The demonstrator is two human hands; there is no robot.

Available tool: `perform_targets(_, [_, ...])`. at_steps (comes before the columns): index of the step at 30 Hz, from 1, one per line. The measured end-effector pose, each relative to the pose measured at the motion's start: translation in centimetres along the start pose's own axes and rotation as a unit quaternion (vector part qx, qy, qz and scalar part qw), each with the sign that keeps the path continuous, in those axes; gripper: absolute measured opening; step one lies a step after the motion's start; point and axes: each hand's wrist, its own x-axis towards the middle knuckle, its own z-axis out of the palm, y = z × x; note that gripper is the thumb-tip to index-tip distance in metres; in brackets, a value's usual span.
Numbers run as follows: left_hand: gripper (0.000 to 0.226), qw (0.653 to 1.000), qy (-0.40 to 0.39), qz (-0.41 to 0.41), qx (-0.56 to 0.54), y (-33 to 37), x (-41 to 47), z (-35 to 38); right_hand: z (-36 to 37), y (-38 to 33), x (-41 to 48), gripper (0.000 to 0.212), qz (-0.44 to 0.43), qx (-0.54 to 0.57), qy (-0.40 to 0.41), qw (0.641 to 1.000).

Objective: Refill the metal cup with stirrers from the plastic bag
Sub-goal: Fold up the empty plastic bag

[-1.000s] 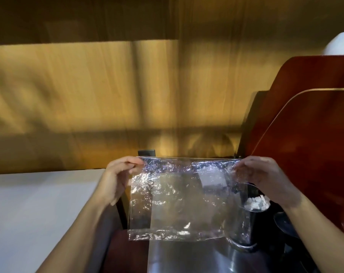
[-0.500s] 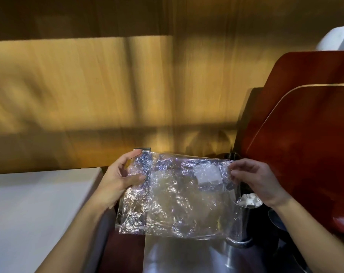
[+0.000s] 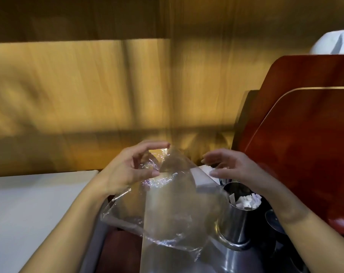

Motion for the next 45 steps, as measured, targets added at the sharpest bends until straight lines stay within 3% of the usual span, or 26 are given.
perform_targets(2, [0.057,0.999,-0.03,0.005,0.013,0.8,0.5,0.4,0.8,-0.8,0.6,0.038,0.001,0.015,-0.079,0.997])
perform_targets(4, [0.056,0.999,-0.039,0.016,0.02,1.2,0.7,0.7,1.4,-1.2,0.9,0.024,-0.01,0.019,-0.117,0.993])
perform_targets(7, [0.057,0.999,-0.03,0.012,-0.012,1.3,0.7,0.0,1.7,-1.2,1.2,0.011,-0.027,0.029,-0.104,0.994])
perform_targets(10, [0.058,0.991,-0.024,-0.016,-0.13,-0.2,0.1,-1.7,1.5,-0.8,1.1,0.011,-0.042,0.079,-0.052,0.995])
perform_targets(14, [0.07,0.91,-0.008,-0.063,-0.409,-3.6,-1.0,-2.4,1.3,0.2,1.1,0.019,-0.036,0.138,0.06,0.988])
perform_targets(17, [0.062,0.867,0.008,-0.06,-0.495,-5.5,-1.3,-1.2,1.7,0.9,1.4,0.016,-0.025,0.191,0.13,0.973])
perform_targets(19, [0.062,0.867,0.033,-0.076,-0.491,-5.8,-1.2,0.0,2.2,1.2,1.6,0.011,-0.018,0.212,0.158,0.964])
perform_targets(23, [0.064,0.925,0.123,-0.15,-0.328,-6.0,-0.7,2.5,3.1,1.4,1.9,0.013,-0.009,0.245,0.183,0.952])
perform_targets(25, [0.07,0.923,0.162,-0.187,-0.294,-6.4,-0.6,3.3,3.3,1.4,1.9,0.014,-0.012,0.259,0.172,0.95])
perform_targets(28, [0.086,0.91,0.14,-0.197,-0.337,-6.7,-0.6,3.7,3.4,1.4,1.5,0.021,-0.014,0.261,0.157,0.952])
perform_targets(35, [0.025,0.925,0.181,-0.189,-0.275,-7.4,-0.6,3.5,3.1,1.7,0.7,0.026,-0.022,0.243,0.162,0.956])
perform_targets(42, [0.014,0.916,0.207,-0.163,-0.302,-7.2,-0.7,3.2,3.0,2.6,0.3,0.024,0.022,0.204,0.134,0.969])
perform_targets(45, [0.014,0.93,0.186,-0.167,-0.269,-6.8,-1.1,3.0,2.8,3.1,0.1,0.019,0.037,0.195,0.126,0.972])
